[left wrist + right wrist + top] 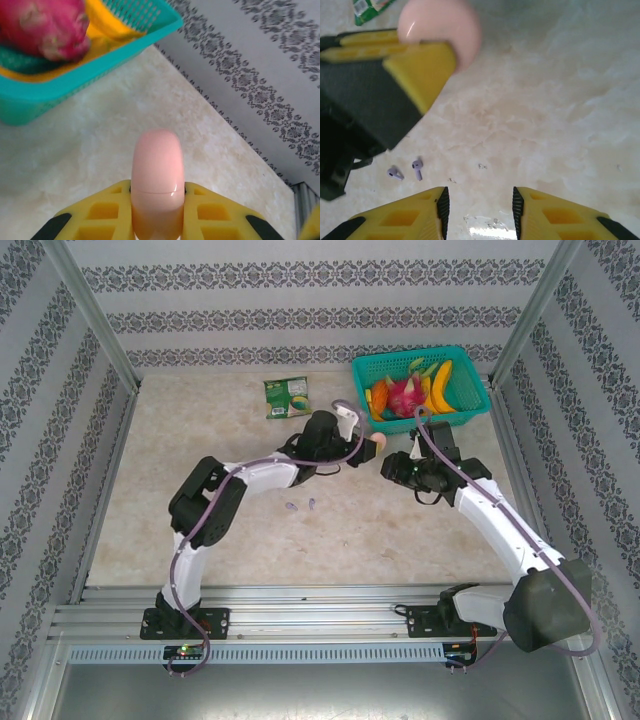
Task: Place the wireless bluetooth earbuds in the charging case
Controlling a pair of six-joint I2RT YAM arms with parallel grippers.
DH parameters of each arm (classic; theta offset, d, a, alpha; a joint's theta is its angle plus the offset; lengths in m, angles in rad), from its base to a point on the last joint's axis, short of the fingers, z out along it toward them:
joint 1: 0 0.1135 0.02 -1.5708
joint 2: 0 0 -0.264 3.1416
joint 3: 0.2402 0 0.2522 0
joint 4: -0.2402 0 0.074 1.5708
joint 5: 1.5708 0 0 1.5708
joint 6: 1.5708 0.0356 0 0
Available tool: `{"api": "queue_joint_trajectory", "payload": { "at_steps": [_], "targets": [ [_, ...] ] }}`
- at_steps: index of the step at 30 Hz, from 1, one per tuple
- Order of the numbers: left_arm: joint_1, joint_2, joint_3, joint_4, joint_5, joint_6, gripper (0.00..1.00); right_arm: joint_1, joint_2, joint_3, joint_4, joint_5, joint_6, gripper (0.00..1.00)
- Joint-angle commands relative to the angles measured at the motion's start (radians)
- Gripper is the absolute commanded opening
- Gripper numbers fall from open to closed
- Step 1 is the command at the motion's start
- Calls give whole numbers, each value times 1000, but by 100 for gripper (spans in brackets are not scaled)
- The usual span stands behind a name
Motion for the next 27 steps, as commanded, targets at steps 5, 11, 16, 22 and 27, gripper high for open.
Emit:
{"api": "queue_joint_trajectory", "payload": {
  "at_steps": [5,11,16,22,27],
  "targets": [
    [14,154,146,-285,34,-240,2,2,-44,-49,48,16,42,43],
    [14,222,199,-352,30,-281,6,10,-58,-56,50,22,48,45],
    [13,240,210,-398,7,-270,17,13,-66,-51,42,25,46,48],
    [13,220,201,-433,-31,-245,45,13,-78,-36,18,32,35,53],
    [20,168,196,-456,-54,-210,71,11,-92,-19,-9,38,22,55]
  ]
}}
